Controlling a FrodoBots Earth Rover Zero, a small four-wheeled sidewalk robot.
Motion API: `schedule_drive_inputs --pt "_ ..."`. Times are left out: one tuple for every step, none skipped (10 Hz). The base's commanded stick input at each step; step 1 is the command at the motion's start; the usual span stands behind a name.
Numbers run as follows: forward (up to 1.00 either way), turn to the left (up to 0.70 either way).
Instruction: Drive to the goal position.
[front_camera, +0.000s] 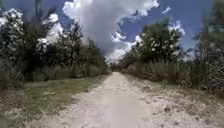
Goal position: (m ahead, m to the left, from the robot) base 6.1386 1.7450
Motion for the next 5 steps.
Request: schedule_drive_inputs --pt "0.5 0.0" --pt "0.5 0.0" --pt "0.5 0.0" --pt "0.5 0.0" --pt "0.5 0.0"
